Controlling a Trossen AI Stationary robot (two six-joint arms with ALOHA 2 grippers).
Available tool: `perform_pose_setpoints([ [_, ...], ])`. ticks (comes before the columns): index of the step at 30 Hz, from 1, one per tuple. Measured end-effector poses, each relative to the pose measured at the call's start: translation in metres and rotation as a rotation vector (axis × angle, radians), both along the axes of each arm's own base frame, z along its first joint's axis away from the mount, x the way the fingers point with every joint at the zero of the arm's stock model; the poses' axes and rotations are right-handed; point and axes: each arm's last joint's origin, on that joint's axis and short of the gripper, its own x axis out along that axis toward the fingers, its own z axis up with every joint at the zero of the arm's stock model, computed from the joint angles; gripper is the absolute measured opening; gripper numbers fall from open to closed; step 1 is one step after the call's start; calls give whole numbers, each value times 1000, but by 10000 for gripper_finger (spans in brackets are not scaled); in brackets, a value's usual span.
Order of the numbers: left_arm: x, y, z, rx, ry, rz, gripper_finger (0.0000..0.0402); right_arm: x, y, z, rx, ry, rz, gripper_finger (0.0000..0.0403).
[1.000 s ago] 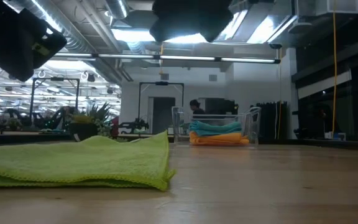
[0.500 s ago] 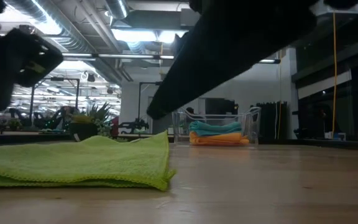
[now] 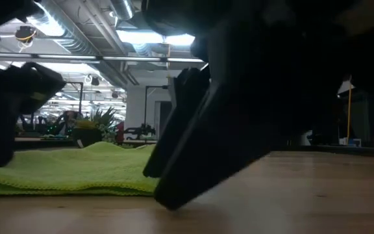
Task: Fold microfiber towels
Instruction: Fold the green towel on the table
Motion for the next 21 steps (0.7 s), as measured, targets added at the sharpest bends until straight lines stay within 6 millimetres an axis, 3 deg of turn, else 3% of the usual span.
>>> perform_pose_setpoints([
  [11, 2, -3, -22, 38, 51, -5, 230, -1, -1, -7, -19, 34, -4, 224],
  [21, 0, -3, -24, 47, 74, -15, 233, -3, -3, -9, -24, 69, -29, 147],
])
